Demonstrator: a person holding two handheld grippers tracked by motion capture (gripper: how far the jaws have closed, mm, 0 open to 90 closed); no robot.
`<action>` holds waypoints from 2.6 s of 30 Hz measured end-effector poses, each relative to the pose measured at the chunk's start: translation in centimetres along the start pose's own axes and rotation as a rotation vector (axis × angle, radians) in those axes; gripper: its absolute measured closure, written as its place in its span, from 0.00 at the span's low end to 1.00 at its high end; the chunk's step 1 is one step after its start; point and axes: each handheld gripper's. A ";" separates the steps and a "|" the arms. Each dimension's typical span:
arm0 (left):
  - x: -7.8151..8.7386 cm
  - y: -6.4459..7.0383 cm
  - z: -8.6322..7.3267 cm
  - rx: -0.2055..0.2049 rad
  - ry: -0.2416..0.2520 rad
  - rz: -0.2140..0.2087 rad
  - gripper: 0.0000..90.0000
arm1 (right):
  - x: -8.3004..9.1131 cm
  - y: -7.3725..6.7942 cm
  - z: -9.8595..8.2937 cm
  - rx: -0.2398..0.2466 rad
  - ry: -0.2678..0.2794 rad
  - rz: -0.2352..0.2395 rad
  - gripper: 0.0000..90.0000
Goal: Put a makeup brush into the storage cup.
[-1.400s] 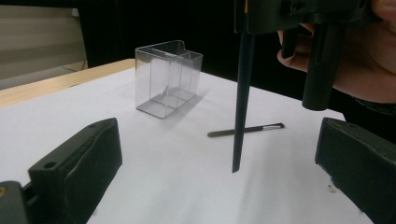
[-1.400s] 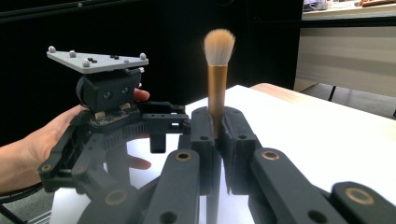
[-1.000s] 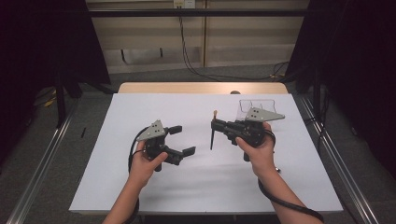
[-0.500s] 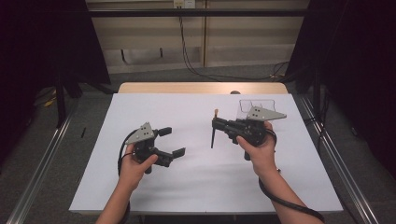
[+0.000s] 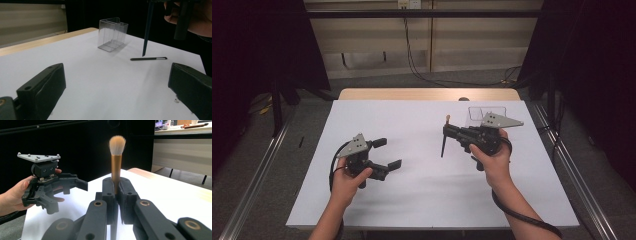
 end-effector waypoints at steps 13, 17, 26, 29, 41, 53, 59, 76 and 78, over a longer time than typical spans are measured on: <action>2.6 -0.5 -1.2 0.014 -0.007 0.037 0.02 | 0.3 0.6 0.3 -0.004 -0.001 -0.013 0.94; 3.4 -0.5 -1.5 0.014 -0.005 0.056 0.02 | 0.3 0.7 0.3 -0.002 -0.005 -0.019 0.94; 4.7 -0.7 -2.3 0.016 -0.018 0.078 0.02 | 0.5 1.2 0.6 0.007 -0.011 -0.034 0.94; 5.0 -0.7 -2.5 0.019 -0.017 0.081 0.02 | 0.6 1.4 0.7 0.006 -0.014 -0.037 0.94; 5.4 -0.6 -3.0 0.010 -0.028 0.079 0.02 | 0.4 2.4 0.6 -0.003 -0.026 -0.051 0.94; 6.1 -0.5 -3.4 0.012 -0.024 0.096 0.02 | 0.5 3.6 1.2 0.000 -0.039 -0.080 0.94; 6.6 -0.5 -3.4 0.012 -0.017 0.107 0.01 | 0.4 4.3 1.8 0.015 -0.045 -0.093 0.94; 6.8 -0.5 -3.9 0.015 -0.019 0.116 0.01 | -0.1 5.2 3.2 0.016 -0.052 -0.121 0.94; 6.8 -0.5 -3.9 0.022 -0.017 0.120 0.01 | -0.1 5.4 3.3 0.012 -0.049 -0.123 0.94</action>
Point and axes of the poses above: each handheld gripper's, and its own axes: x roughly backward along the jaws, z roughly out of its top, y roughly to its right, and after that the axes turned 7 degrees about -y, right-handed
